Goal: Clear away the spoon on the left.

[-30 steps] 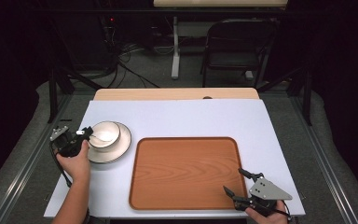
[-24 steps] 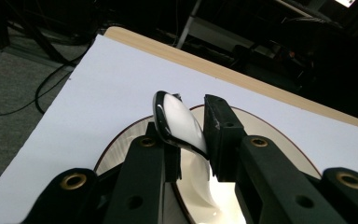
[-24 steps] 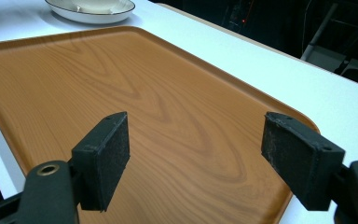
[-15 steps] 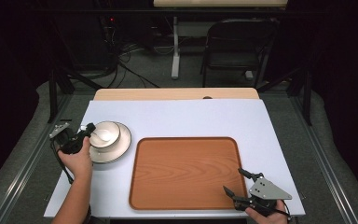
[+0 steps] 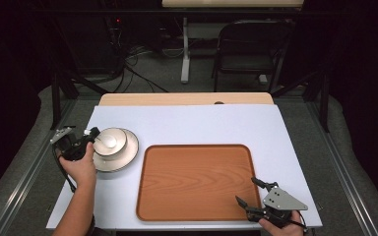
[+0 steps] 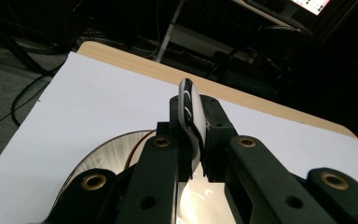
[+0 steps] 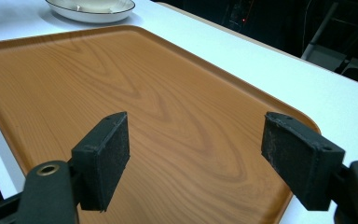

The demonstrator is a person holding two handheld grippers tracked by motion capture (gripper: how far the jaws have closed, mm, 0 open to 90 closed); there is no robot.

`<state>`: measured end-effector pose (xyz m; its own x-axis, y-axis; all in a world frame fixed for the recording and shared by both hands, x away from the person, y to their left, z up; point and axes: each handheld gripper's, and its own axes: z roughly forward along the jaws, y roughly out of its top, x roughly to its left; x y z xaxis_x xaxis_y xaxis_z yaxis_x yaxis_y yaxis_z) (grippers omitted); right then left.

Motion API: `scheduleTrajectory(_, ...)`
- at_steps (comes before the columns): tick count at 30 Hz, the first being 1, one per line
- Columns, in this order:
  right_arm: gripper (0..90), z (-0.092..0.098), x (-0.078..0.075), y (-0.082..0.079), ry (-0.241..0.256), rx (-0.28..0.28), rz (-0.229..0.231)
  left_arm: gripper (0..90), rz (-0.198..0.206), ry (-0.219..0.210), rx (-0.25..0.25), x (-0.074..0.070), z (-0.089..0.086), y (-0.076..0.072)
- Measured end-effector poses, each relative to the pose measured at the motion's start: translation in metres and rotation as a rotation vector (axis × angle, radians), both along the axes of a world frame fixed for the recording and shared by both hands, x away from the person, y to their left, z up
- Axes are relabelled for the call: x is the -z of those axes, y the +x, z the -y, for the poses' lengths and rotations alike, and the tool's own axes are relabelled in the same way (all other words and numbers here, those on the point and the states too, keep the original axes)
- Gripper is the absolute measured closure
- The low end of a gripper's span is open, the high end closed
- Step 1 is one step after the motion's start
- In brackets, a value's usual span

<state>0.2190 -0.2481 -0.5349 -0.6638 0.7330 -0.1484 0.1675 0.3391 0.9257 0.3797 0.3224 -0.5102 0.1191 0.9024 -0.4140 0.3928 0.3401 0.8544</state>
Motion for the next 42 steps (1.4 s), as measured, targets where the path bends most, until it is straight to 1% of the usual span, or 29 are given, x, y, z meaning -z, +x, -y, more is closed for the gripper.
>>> scheduleTrajectory(2,23.1,0.0,0.0,0.0,0.001,0.001,-0.002,85.2,-0.003,-0.009,0.0,0.0,-0.002,-0.001)
scheduleTrajectory(6,23.1,0.0,0.0,0.0,-0.001,0.001,0.0,85.1,0.0,-0.052,-0.003,-0.001,-0.007,-0.002)
scheduleTrajectory(9,23.1,0.0,0.0,0.0,-0.001,0.002,0.0,85.2,0.003,-0.067,0.0,-0.003,-0.009,-0.003)
scheduleTrajectory(13,23.1,0.0,0.0,0.0,-0.003,0.003,0.0,85.2,0.014,-0.07,0.004,-0.01,-0.012,-0.006)
scheduleTrajectory(17,23.1,0.0,0.0,0.0,-0.003,0.003,0.001,85.2,0.027,-0.084,0.008,-0.016,-0.012,-0.008)
scheduleTrajectory(19,23.1,0.0,0.0,0.0,-0.003,0.003,0.001,85.2,0.033,-0.09,0.015,-0.02,-0.012,-0.009)
scheduleTrajectory(21,23.1,0.0,0.0,0.0,-0.003,0.003,0.001,85.2,0.04,-0.083,0.021,-0.024,-0.012,-0.01)
scheduleTrajectory(26,23.2,0.0,0.0,0.0,-0.003,0.003,0.001,85.2,0.061,-0.096,0.043,-0.032,-0.009,-0.013)
scheduleTrajectory(29,23.2,0.0,0.0,0.0,-0.003,0.002,0.001,85.2,0.066,-0.105,0.067,-0.034,-0.006,-0.016)
scheduleTrajectory(33,23.2,0.0,0.0,0.0,-0.002,0.003,-0.001,85.2,0.073,-0.119,0.114,-0.037,0.002,-0.019)
scheduleTrajectory(36,23.2,-0.001,0.0,0.0,-0.002,0.002,0.0,85.2,0.074,-0.143,0.154,-0.04,0.008,-0.02)
scheduleTrajectory(39,23.2,0.0,0.0,0.0,-0.004,0.004,0.001,85.2,0.071,-0.135,0.193,-0.044,0.014,-0.022)
scheduleTrajectory(42,23.2,0.0,0.0,0.0,-0.003,0.002,0.0,85.2,0.072,-0.138,0.226,-0.048,0.02,-0.024)
